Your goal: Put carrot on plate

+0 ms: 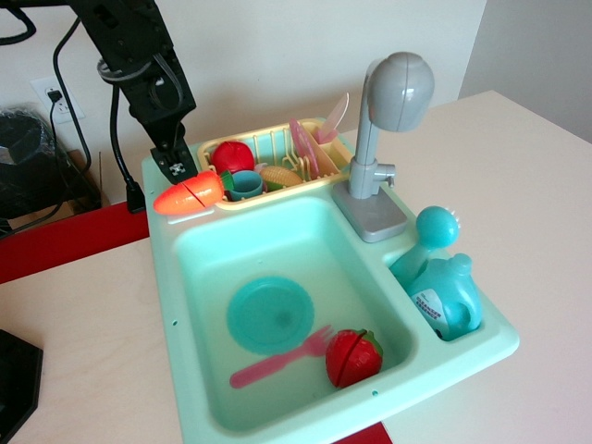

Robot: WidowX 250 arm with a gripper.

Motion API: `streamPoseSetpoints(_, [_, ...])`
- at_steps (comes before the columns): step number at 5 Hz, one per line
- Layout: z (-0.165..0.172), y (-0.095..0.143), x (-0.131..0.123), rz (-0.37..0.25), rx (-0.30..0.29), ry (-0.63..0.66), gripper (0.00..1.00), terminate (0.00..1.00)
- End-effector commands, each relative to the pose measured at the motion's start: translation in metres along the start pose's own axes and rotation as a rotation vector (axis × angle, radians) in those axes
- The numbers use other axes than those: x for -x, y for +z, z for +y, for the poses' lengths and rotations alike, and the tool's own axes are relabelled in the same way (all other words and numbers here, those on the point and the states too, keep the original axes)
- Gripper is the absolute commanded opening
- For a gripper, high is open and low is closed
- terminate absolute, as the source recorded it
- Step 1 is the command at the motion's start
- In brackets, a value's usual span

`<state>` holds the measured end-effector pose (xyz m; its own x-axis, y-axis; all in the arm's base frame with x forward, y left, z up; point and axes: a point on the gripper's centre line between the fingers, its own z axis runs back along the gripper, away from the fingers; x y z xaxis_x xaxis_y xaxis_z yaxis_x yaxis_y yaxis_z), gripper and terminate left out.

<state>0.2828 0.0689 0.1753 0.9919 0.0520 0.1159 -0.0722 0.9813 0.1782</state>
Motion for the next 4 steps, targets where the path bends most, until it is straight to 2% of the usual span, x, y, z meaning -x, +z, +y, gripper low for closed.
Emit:
streamPoseSetpoints(1, [0.0, 0.0, 0.0, 0.0, 0.0, 0.0, 1.0, 0.0])
streamPoseSetpoints(2, [0.001, -0.004, -0.006, 0.011, -0.01, 0.009, 1.0, 0.0])
streamPoseSetpoints(4, [-0.001, -0.024, -0.013, 0.055, 0.009, 0.02, 1.0, 0.0])
